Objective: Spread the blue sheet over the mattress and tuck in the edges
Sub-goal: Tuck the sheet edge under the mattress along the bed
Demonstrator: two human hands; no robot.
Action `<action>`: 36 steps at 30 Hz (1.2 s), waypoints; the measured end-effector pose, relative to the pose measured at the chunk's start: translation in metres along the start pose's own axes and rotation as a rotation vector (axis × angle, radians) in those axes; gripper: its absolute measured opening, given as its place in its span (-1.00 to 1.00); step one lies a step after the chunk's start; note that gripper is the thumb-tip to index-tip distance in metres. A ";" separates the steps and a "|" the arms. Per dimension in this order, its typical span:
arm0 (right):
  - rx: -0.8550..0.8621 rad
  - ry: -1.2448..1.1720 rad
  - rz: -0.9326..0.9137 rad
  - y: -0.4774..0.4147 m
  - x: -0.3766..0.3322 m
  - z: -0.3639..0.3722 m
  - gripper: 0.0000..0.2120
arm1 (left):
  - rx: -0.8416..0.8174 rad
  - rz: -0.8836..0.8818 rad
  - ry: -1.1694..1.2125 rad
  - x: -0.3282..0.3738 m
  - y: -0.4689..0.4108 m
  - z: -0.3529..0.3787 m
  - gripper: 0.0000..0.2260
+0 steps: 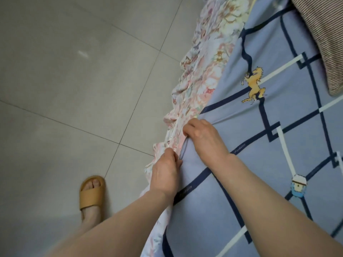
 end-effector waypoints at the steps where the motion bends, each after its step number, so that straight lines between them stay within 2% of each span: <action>1: 0.010 -0.018 0.021 0.003 -0.002 0.002 -0.69 | -0.048 0.000 -0.019 -0.002 -0.001 0.002 -0.84; 4: -0.041 -0.057 0.067 0.003 -0.014 -0.001 -0.53 | -0.194 0.003 -0.140 0.002 -0.010 -0.006 -0.94; 6: -0.029 -0.101 0.113 -0.007 -0.016 -0.022 -0.44 | -0.231 0.090 -0.287 0.021 -0.025 -0.021 -0.77; 7: 0.011 -0.108 0.145 -0.013 -0.012 -0.037 -0.42 | -0.222 0.156 -0.351 0.037 -0.033 -0.028 -0.68; 9: 0.087 -0.105 0.199 -0.024 0.000 -0.066 -0.40 | -0.193 0.269 -0.416 0.071 -0.046 -0.040 -0.63; 15: 0.157 -0.045 0.298 -0.054 0.058 -0.144 -0.45 | -0.077 0.475 -0.476 0.174 -0.082 -0.053 -0.72; 20: 0.128 0.025 0.205 -0.098 0.105 -0.181 -0.48 | -0.055 0.523 -0.514 0.227 -0.122 -0.040 -0.78; 25: -0.115 0.156 -0.004 -0.157 0.151 -0.165 -0.56 | -0.058 0.459 -0.580 0.259 -0.175 -0.014 -0.74; 27: -0.108 0.198 -0.029 -0.158 0.152 -0.163 -0.68 | -0.025 0.490 -0.611 0.262 -0.176 -0.013 -0.72; 29: -0.092 0.188 -0.018 -0.156 0.184 -0.166 -0.79 | 0.074 0.601 -0.640 0.282 -0.184 0.013 -0.72; 31: -0.084 0.146 0.002 -0.146 0.201 -0.165 -0.79 | 0.106 0.616 -0.613 0.289 -0.184 0.024 -0.73; 33: -0.103 0.089 0.021 -0.140 0.222 -0.163 -0.74 | 0.107 0.551 -0.547 0.294 -0.191 0.041 -0.73; 36: -0.108 0.043 -0.010 -0.137 0.235 -0.160 -0.72 | 0.119 0.445 -0.486 0.295 -0.200 0.043 -0.84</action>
Point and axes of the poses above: each hand's wrist, its own y-axis away from the middle knuckle, its own z-axis out of the palm, x = y × z, the point moved 7 cm from there along -y, towards the middle knuckle, and after that the axes turned 4 degrees about -y, right-handed, at the moved point
